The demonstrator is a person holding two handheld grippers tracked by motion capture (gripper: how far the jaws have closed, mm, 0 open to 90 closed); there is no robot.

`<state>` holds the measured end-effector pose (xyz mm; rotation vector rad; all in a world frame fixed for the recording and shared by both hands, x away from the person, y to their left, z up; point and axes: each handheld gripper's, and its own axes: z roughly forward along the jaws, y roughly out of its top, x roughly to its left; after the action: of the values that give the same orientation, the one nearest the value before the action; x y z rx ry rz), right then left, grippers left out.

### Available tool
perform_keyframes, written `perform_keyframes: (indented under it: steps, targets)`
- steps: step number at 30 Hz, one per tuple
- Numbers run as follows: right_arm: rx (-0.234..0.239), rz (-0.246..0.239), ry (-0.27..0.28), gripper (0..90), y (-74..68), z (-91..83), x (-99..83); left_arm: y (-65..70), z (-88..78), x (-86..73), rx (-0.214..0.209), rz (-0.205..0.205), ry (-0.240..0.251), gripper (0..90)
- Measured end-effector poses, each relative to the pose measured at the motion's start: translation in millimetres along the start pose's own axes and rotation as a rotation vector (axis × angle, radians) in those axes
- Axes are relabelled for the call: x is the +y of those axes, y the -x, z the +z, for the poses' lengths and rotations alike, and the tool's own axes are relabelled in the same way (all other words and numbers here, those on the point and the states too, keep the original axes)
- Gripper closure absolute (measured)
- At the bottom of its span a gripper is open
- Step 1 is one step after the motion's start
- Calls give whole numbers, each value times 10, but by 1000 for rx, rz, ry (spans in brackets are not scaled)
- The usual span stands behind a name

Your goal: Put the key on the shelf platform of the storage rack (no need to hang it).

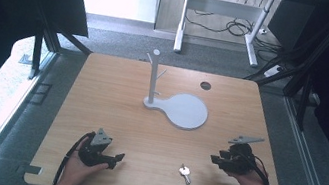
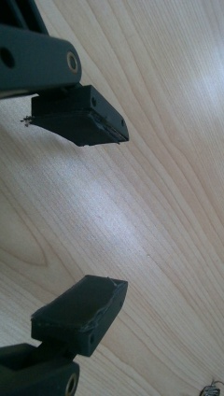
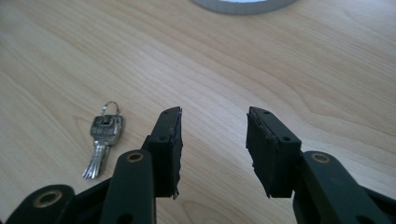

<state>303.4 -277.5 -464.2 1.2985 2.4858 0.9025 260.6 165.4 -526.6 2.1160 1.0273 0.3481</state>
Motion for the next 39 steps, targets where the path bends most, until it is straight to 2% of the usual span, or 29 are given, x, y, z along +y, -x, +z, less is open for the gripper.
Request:
perform_keyframes:
  steps: [3,10,14,19,39]
  targets:
    - [15,-24,-36,581,-75,33,57,1,-5,1,-1,-1,1,248]
    - [29,-52,-60,590,-196,67,132,-2,-20,7,-4,3,7,247]
    - [55,-59,-85,613,-292,138,153,-8,-19,6,-5,4,4,248]
    - [81,-95,-124,622,-425,249,184,0,-9,5,-5,6,-2,247]
    - [117,-134,-179,679,-617,396,252,-29,-17,2,7,-7,-4,243]
